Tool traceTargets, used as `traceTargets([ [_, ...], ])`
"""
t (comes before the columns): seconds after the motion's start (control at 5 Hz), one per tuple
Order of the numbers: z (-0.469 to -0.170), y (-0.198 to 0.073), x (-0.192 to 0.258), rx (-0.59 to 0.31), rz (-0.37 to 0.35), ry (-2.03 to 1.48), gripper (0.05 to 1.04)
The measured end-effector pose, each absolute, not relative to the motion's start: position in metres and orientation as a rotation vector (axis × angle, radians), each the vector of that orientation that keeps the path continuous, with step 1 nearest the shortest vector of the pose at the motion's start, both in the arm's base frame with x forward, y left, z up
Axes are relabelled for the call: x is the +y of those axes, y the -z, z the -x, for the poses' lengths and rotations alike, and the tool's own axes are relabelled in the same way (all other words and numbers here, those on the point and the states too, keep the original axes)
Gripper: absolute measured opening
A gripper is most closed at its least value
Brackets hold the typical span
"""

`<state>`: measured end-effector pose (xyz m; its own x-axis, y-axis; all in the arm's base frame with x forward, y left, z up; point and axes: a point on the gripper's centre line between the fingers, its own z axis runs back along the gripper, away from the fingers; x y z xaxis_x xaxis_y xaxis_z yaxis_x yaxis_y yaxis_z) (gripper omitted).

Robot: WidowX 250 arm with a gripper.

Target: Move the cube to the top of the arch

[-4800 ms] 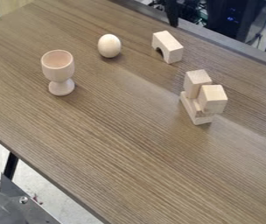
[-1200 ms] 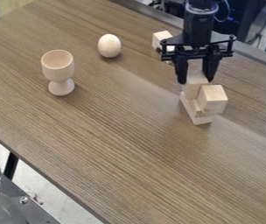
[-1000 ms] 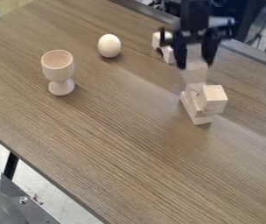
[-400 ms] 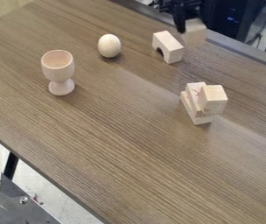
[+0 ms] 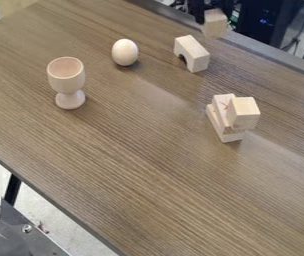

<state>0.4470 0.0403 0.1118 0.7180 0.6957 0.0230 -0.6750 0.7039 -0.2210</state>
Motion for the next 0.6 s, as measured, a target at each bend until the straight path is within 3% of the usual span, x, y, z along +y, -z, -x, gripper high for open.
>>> traceTargets([
  [0.6, -0.463, -0.103, 0.064, -0.069, 0.195, -0.778, 0.560],
])
